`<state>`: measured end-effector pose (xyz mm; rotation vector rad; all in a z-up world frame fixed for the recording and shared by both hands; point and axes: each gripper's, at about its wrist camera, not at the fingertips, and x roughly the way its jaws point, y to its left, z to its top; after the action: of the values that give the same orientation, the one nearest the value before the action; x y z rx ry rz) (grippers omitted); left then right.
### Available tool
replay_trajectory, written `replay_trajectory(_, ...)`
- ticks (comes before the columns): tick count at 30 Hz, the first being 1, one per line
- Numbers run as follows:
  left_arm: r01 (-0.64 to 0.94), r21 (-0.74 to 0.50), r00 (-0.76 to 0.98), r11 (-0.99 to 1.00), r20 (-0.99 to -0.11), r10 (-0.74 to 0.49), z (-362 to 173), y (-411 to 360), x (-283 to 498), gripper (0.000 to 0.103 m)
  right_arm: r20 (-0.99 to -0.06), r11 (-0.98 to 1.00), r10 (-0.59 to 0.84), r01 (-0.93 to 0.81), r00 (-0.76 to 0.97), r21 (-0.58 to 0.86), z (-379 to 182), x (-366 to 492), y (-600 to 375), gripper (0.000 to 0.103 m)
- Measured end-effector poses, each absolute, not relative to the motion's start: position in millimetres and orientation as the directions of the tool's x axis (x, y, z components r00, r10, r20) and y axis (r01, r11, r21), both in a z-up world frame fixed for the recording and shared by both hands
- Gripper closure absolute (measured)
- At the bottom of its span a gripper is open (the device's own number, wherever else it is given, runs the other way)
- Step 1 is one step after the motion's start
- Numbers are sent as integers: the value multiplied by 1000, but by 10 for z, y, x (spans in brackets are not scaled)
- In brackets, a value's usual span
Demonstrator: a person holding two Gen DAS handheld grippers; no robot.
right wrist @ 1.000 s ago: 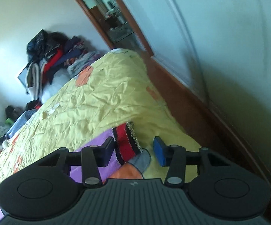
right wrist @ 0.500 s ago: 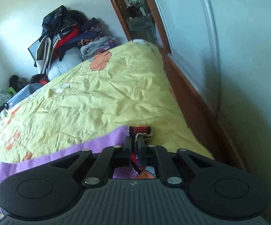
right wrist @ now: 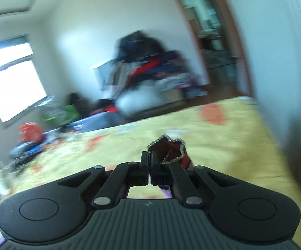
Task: Fold small clothes
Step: 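Carry the cuff across the sweater body and open the right tool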
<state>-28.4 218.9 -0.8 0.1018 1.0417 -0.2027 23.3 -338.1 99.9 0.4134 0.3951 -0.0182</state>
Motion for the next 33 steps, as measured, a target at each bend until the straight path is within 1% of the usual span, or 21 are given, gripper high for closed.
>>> replay_trajectory(2, 188, -3, 496, 982, -863, -97, -17, 2317, -305, 0, -364, 921, 141, 13, 921, 390, 1071, 324, -2927, 101)
replay_trajectory(5, 150, 14, 509, 989, -858, -65, -2, 2502, -343, 0, -350, 888, 275, -98, 895, 449, 1023, 509, -2239, 101)
replay_trajectory(8, 115, 20, 522, 993, -852, -44, 33, 2681, -388, 0, -358, 859, 371, -170, 857, 483, 819, 712, -1540, 101)
replay_trajectory(10, 97, 20, 531, 995, -847, -35, 68, 2783, -420, 0, -374, 822, 446, -207, 813, 530, 616, 877, -1129, 101)
replay_trajectory(15, 69, 40, 554, 997, -833, -5, 153, 2961, -444, 0, -453, 809, 523, -254, 722, 529, 198, 1081, -89, 101)
replay_trajectory(18, 53, 52, 558, 997, -830, 14, 168, 3034, -435, 0, -482, 813, 555, -320, 678, 486, 133, 1006, 204, 100)
replay_trajectory(19, 47, 56, 556, 997, -831, 21, 167, 3049, -432, 0, -506, 833, 538, -335, 674, 440, 163, 933, 226, 97)
replay_trajectory(20, 42, 58, 553, 997, -833, 26, 160, 3063, -420, 0, -541, 877, 478, -337, 692, 343, 186, 840, 212, 82)
replay_trajectory(21, 40, 57, 553, 998, -833, 26, 158, 3074, -416, 0, -561, 924, 380, -323, 736, 203, 193, 724, 159, 49)
replay_trajectory(22, 40, 53, 554, 998, -832, 22, 152, 3090, -413, 0, -555, 953, 278, -299, 784, 54, 169, 601, 74, 29)
replay_trajectory(23, 40, 47, 553, 998, -833, 17, 138, 3102, -407, 0, -537, 956, 212, -287, 817, -58, 125, 493, -40, 3)
replay_trajectory(25, 37, 41, 543, 998, -839, 15, 90, 3097, -391, 0, -502, 931, 126, -277, 856, -239, -22, 301, -263, 3)
replay_trajectory(26, 35, 37, 535, 999, -845, 13, 50, 3092, -379, 0, -511, 912, 87, -275, 855, -305, -113, 270, -354, 4)
replay_trajectory(27, 36, 32, 525, 999, -851, 8, 10, 3081, -369, 0, -537, 900, 59, -277, 842, -336, -203, 268, -444, 4)
replay_trajectory(28, 40, 24, 516, 999, -857, 0, -33, 3071, -354, 0, -555, 897, 56, -285, 830, -337, -259, 257, -533, 6)
replay_trajectory(30, 48, 10, 496, 999, -868, -15, -115, 3034, -339, 0, -569, 899, 75, -302, 819, -317, -344, 224, -640, 16)
replay_trajectory(31, 50, 4, 486, 999, -874, -21, -147, 3012, -335, 0, -595, 895, 61, -308, 802, -323, -391, 258, -659, 22)
replay_trajectory(32, 55, -1, 477, 999, -878, -27, -171, 2986, -337, 0, -608, 891, 41, -304, 793, -337, -446, 317, -637, 39)
replay_trajectory(33, 65, -5, 474, 998, -880, -35, -182, 2956, -346, 0, -616, 893, 33, -300, 787, -336, -492, 363, -649, 47)
